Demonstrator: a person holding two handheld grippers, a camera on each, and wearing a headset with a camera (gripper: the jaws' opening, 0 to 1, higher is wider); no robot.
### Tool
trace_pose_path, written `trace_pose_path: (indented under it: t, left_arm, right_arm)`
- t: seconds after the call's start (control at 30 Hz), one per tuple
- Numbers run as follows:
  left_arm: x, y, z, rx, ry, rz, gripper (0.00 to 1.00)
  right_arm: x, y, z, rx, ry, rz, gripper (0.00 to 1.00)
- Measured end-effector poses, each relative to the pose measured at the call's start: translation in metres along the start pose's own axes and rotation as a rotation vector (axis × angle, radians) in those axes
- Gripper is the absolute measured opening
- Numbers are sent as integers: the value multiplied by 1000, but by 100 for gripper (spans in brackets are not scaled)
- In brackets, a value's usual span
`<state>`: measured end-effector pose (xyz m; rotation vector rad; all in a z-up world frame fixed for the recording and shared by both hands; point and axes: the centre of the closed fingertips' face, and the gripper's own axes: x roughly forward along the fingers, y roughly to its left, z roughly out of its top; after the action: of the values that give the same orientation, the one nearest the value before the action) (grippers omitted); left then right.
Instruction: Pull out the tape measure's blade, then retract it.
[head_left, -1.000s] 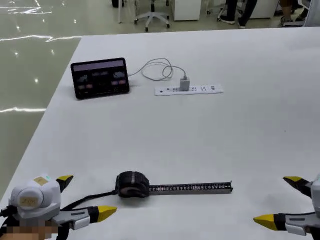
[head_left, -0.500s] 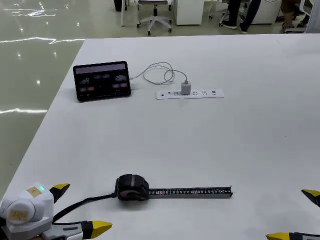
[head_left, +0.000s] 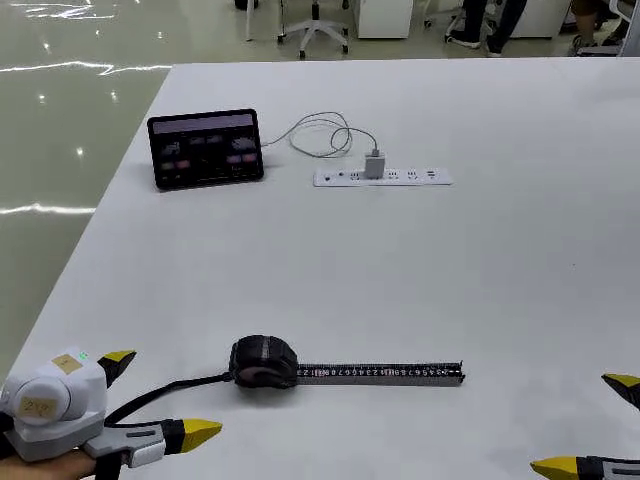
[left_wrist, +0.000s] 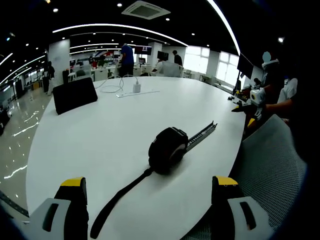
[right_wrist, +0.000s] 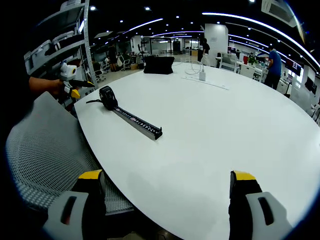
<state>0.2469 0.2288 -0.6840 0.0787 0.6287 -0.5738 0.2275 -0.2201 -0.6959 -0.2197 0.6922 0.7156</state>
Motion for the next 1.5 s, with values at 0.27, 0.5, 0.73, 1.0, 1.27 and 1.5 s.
trace_pose_path:
  t: [0.27, 0.5, 0.73, 1.0, 1.27, 1.5]
  left_arm:
    - [4, -6, 1, 3, 12, 5, 100]
    - [3, -5, 8, 6, 4, 5, 100]
    - [6, -5, 15, -8, -3, 14, 100]
    - [20, -7, 17, -28, 18, 22, 100]
    - [37, -12, 29, -38, 21, 17, 100]
    - [50, -13, 35, -68, 30, 39, 100]
  right_arm:
    - [-1, 1, -2, 2, -2, -3, 100]
    - [-1, 2, 1, 2, -9, -4, 100]
    - [-3, 2, 4, -11, -7, -7, 100]
    - [5, 3, 10, -51, 11, 15, 100]
    - [16, 1, 25, -100, 27, 37, 99]
    - [25, 5, 36, -149, 40, 69, 99]
